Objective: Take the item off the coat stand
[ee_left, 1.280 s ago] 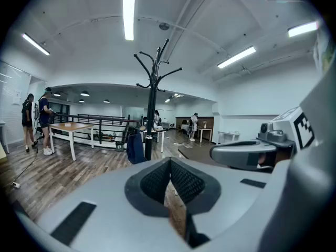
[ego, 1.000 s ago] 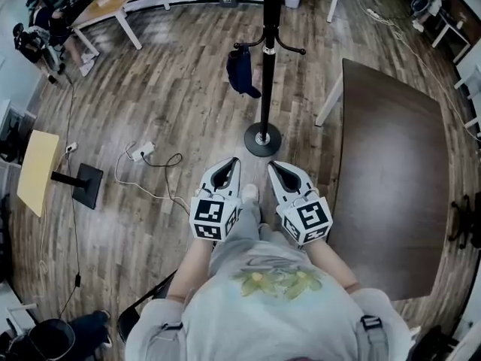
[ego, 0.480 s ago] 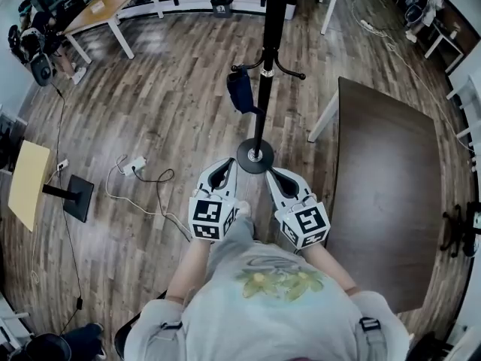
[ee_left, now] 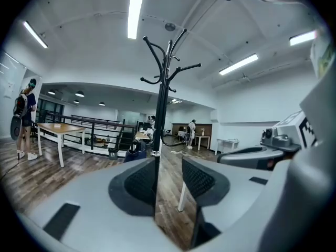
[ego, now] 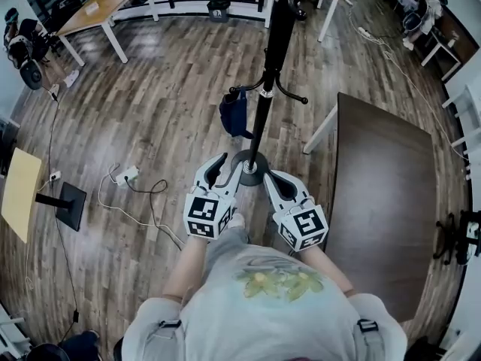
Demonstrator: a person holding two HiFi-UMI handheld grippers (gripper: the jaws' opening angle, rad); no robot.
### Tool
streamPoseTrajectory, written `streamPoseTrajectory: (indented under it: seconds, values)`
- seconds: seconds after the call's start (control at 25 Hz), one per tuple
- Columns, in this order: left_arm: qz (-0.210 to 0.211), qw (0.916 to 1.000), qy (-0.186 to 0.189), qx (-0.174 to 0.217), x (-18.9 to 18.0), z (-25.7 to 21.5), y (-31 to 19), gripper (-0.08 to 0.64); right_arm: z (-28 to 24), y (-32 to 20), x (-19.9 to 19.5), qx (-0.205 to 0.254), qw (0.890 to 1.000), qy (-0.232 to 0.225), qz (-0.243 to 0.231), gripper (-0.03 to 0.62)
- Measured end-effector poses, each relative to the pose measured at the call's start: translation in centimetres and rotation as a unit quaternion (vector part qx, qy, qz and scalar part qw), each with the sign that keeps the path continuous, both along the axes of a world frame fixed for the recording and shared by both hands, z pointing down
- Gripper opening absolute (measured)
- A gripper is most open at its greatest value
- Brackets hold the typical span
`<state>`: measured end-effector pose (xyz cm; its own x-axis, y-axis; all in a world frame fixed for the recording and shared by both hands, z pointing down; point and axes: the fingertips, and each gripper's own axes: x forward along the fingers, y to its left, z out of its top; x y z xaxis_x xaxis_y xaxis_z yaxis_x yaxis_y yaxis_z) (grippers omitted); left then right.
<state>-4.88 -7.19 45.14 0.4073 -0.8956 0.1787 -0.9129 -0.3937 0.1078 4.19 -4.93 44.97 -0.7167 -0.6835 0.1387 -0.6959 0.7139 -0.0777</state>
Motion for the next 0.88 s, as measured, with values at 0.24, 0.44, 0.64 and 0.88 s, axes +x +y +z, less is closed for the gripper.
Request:
streamPoseTrajectory:
  seconds: [0.24,0.44,0.64,0.88]
  values:
    - [0.008,0.9998,-0.017,0.0,-1.2,0.1,-3.2,0.218,0.5,-2.6,-1.2,-0.007,1.0,0.001,0.002,0.006]
    - [0.021,0.9992,-0.033,-0.004,-2.2,1.0,-5.8,0.25,1.0,-4.5,-2.0,-0.008,1.0,0.005,0.008,0.006]
    - [0.032,0.9988,-0.037,-0.005,-3.3,1.6,-8.3,0.265,1.4,-6.4,-2.7,-0.005,1.0,0.01,0.025,0.006]
    - [0.05,0.9971,-0.058,-0.008,-4.1,2.7,-10.7,0.278,1.5,-8.0,-2.5,-0.001,0.998,0.003,0.059,0.006]
